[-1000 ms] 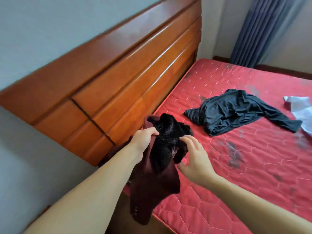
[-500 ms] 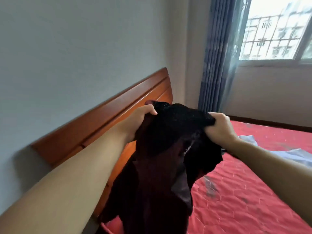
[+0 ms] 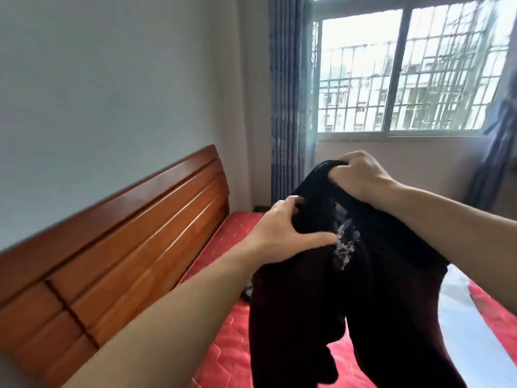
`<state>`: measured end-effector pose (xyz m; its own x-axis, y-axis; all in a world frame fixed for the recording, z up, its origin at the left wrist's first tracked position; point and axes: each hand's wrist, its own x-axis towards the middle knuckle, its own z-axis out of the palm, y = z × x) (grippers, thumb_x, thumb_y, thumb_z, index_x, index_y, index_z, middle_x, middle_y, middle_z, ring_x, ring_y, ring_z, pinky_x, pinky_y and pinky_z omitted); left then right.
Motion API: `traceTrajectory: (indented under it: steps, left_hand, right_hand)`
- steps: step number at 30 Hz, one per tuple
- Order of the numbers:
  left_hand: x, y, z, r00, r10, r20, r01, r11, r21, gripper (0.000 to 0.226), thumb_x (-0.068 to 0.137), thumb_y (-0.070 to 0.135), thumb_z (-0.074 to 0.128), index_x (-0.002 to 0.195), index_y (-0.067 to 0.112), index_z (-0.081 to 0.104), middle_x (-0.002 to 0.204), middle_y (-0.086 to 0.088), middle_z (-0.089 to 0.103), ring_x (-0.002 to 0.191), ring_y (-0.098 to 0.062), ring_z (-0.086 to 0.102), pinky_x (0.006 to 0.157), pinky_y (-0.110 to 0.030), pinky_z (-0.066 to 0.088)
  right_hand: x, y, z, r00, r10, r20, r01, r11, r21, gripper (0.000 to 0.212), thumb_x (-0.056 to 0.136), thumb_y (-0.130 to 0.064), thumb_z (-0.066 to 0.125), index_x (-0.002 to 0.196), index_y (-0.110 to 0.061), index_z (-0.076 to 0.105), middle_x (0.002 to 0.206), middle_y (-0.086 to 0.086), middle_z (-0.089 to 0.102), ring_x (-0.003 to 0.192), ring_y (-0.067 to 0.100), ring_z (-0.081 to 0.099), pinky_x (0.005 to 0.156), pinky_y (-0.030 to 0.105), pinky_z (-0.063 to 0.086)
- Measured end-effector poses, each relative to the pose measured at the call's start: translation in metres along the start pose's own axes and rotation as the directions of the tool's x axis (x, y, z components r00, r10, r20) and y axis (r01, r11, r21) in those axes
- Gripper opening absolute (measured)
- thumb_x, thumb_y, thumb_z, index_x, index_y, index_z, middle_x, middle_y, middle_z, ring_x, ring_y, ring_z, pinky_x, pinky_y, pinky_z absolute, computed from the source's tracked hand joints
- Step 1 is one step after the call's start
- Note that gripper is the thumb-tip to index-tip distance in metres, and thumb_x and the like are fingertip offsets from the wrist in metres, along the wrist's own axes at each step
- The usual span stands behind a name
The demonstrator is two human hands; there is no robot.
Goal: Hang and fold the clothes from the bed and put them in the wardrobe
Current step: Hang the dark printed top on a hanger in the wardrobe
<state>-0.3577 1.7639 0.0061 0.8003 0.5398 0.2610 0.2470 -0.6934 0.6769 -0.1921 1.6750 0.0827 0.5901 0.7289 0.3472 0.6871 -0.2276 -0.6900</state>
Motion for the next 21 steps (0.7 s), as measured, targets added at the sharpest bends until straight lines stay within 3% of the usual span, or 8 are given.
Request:
traceTrajectory:
  steps: [2, 4, 7, 9, 12, 15, 18, 21]
  left_hand:
    - [0.009, 0.019, 0.050, 0.999, 0.036, -0.008, -0.031, 0.943, 0.333, 0.106, 0.061, 0.066, 0.073, 0.148, 0.031, 0.023, 0.139, 0.001, 0.045, 0.124, -0.020, 0.046, 0.102, -0.039, 0.042]
    - [0.019, 0.036, 0.086, 0.994, 0.033, -0.101, 0.018, 0.883, 0.469, 0.091, 0.071, 0.045, 0.072, 0.148, 0.027, 0.025, 0.134, -0.004, 0.051, 0.121, -0.028, 0.050, 0.096, -0.042, 0.044]
    - [0.039, 0.056, 0.107, 0.989, 0.080, -0.123, -0.010, 0.874, 0.485, 0.041, 0.079, 0.026, 0.061, 0.120, 0.023, 0.054, 0.110, -0.004, 0.066, 0.101, -0.032, 0.063, 0.079, -0.039, 0.051]
    - [0.051, 0.076, 0.109, 0.978, 0.162, -0.132, -0.065, 0.835, 0.547, 0.024, 0.079, 0.024, 0.057, 0.103, 0.023, 0.061, 0.099, -0.003, 0.069, 0.093, -0.035, 0.065, 0.074, -0.039, 0.053]
    - [0.073, 0.118, 0.111, 0.938, 0.315, -0.146, -0.168, 0.780, 0.603, 0.020, 0.076, 0.022, 0.057, 0.094, 0.025, 0.063, 0.090, -0.002, 0.070, 0.086, -0.035, 0.065, 0.065, -0.034, 0.044]
    - [0.094, 0.167, 0.119, 0.900, 0.432, -0.065, -0.293, 0.708, 0.643, 0.023, 0.073, 0.020, 0.057, 0.093, 0.026, 0.065, 0.089, -0.002, 0.069, 0.084, -0.033, 0.064, 0.065, -0.032, 0.040]
    - [0.108, 0.205, 0.134, 0.876, 0.481, -0.028, -0.334, 0.648, 0.684, 0.026, 0.073, 0.019, 0.055, 0.096, 0.024, 0.067, 0.089, -0.003, 0.067, 0.085, -0.033, 0.063, 0.067, -0.031, 0.039]
    - [0.115, 0.229, 0.148, 0.872, 0.489, 0.018, -0.361, 0.619, 0.698, 0.027, 0.075, 0.017, 0.054, 0.097, 0.023, 0.068, 0.088, -0.001, 0.064, 0.085, -0.029, 0.061, 0.067, -0.031, 0.037]
  right_hand:
    - [-0.008, 0.025, -0.036, 1.000, 0.015, -0.012, -0.015, 1.000, 0.008, 0.015, 0.067, -0.018, 0.051, 0.055, -0.013, 0.061, 0.053, -0.001, 0.058, 0.055, 0.020, 0.056, 0.049, 0.024, 0.040]
    - [-0.018, 0.053, -0.074, 1.000, 0.001, -0.014, -0.002, 1.000, -0.027, 0.014, 0.065, -0.020, 0.052, 0.053, -0.016, 0.057, 0.048, -0.007, 0.053, 0.053, 0.017, 0.053, 0.048, 0.025, 0.039]
    - [-0.037, 0.097, -0.126, 0.995, -0.100, 0.016, 0.101, 0.984, -0.147, 0.016, 0.067, -0.030, 0.053, 0.056, -0.019, 0.057, 0.052, -0.007, 0.057, 0.057, 0.017, 0.057, 0.052, 0.027, 0.042]
    - [-0.052, 0.127, -0.152, 0.989, -0.140, 0.047, 0.148, 0.958, -0.247, 0.018, 0.066, -0.042, 0.052, 0.060, -0.026, 0.059, 0.059, -0.009, 0.059, 0.061, 0.014, 0.059, 0.056, 0.031, 0.046]
    - [-0.076, 0.175, -0.180, 0.996, -0.074, 0.046, 0.085, 0.938, -0.337, 0.031, 0.059, -0.056, 0.050, 0.069, -0.028, 0.059, 0.066, -0.010, 0.063, 0.065, 0.014, 0.061, 0.066, 0.038, 0.054]
    - [-0.103, 0.217, -0.190, 1.000, 0.010, -0.017, -0.015, 0.944, -0.329, 0.040, 0.060, -0.060, 0.053, 0.090, -0.035, 0.057, 0.077, -0.010, 0.067, 0.070, 0.016, 0.064, 0.071, 0.039, 0.055]
    - [-0.133, 0.245, -0.176, 0.966, -0.119, -0.230, 0.019, 0.918, -0.396, 0.059, 0.073, -0.054, 0.064, 0.125, -0.034, 0.045, 0.111, -0.006, 0.058, 0.085, 0.022, 0.063, 0.074, 0.039, 0.054]
    - [-0.157, 0.260, -0.140, 0.947, -0.193, -0.256, 0.117, 0.951, -0.286, 0.078, 0.074, -0.045, 0.073, 0.140, -0.029, 0.036, 0.127, -0.003, 0.052, 0.104, 0.021, 0.061, 0.084, 0.041, 0.054]
